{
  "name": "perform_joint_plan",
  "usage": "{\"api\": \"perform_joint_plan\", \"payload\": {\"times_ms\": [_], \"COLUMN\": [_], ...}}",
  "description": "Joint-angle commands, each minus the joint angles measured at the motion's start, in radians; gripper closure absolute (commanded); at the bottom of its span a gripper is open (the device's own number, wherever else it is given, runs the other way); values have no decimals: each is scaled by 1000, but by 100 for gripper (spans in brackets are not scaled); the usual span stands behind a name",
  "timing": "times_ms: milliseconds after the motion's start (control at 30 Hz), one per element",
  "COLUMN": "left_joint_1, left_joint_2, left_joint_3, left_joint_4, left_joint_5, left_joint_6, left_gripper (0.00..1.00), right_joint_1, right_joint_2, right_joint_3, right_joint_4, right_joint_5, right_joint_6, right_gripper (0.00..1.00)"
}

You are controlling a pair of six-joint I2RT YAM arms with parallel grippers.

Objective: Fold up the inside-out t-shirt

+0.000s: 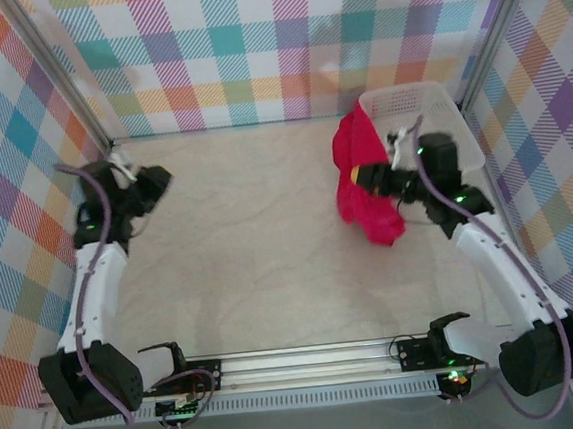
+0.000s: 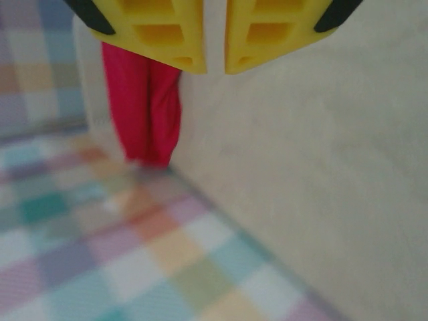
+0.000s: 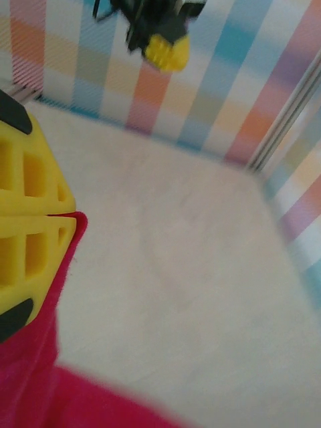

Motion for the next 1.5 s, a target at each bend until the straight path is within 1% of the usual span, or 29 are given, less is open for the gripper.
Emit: {"api": "perform_joint_plan", "payload": {"times_ms": [0, 67, 133, 167, 233, 300, 333, 400, 467, 533, 633, 733, 800, 933, 967, 1000, 1033, 1100, 1167, 1233, 1267, 1333, 1367, 1400, 1467], "left_joint_1": [-153, -245, -330, -363, -423, -458, -472, -492, -510, -526, -557, -585, -593, -598, -598, -597, -597, -599, -610, -626, -634, -646, -649, -649, -652], "left_joint_2": [63, 147, 253, 302, 416, 516, 563, 652, 743, 835, 989, 1154, 1274, 1532, 1600, 1652, 1701, 1747, 1779, 1797, 1804, 1816, 1825, 1829, 1838], "left_joint_3": [-72, -91, -72, -48, 38, 131, 185, 289, 405, 516, 701, 919, 1093, 1525, 1630, 1710, 1768, 1775, 1774, 1774, 1775, 1773, 1773, 1773, 1773], "left_joint_4": [126, 174, 213, 219, 198, 172, 158, 138, 126, 121, 117, 84, 43, -61, -79, -79, -64, 38, 78, 79, 65, 34, 26, 28, 47], "left_joint_5": [-72, -94, -112, -117, -125, -121, -117, -110, -94, -69, -19, -12, -19, -64, -77, -86, -97, -103, -118, -129, -135, -152, -159, -161, -168], "left_joint_6": [25, 12, -5, -8, -2, -1, -1, 1, 0, -7, -33, -54, -72, -106, -121, -139, -166, -233, -257, -257, -253, -242, -242, -246, -264], "left_gripper": [80, 77, 74, 71, 70, 69, 68, 66, 64, 62, 60, 58, 57, 44, 39, 36, 35, 34, 37, 40, 44, 55, 65, 72, 78], "right_joint_1": [7, 2, -10, -14, -48, -107, -142, -179, -185, -186, -186, -186, -185, -185, -186, -186, -186, -185, -186, -185, -186, -186, -186, -185, -185], "right_joint_2": [-86, -120, -156, -176, -239, -313, -357, -425, -469, -503, -513, -499, -492, -454, -445, -436, -428, -415, -397, -386, -384, -386, -389, -394, -404], "right_joint_3": [-116, -163, -183, -181, -167, -162, -161, -156, -134, -132, -139, -130, -131, -116, -109, -101, -89, -73, -53, -37, -29, -19, -17, -12, -9], "right_joint_4": [80, 36, -13, -55, -175, -268, -293, -321, -370, -374, -353, -339, -316, -300, -301, -305, -309, -315, -335, -344, -347, -347, -345, -346, -356], "right_joint_5": [92, 180, 271, 351, 550, 669, 696, 757, 866, 939, 993, 1046, 1057, 1021, 1003, 988, 965, 929, 896, 873, 866, 849, 837, 824, 804], "right_joint_6": [30, 28, 36, 51, 109, 170, 192, 222, 249, 256, 257, 240, 222, 215, 217, 219, 220, 220, 224, 223, 221, 223, 224, 227, 234], "right_gripper": [100, 100, 100, 100, 100, 100, 100, 100, 100, 100, 100, 100, 100, 100, 100, 100, 100, 100, 100, 100, 100, 100, 100, 100, 100]}}
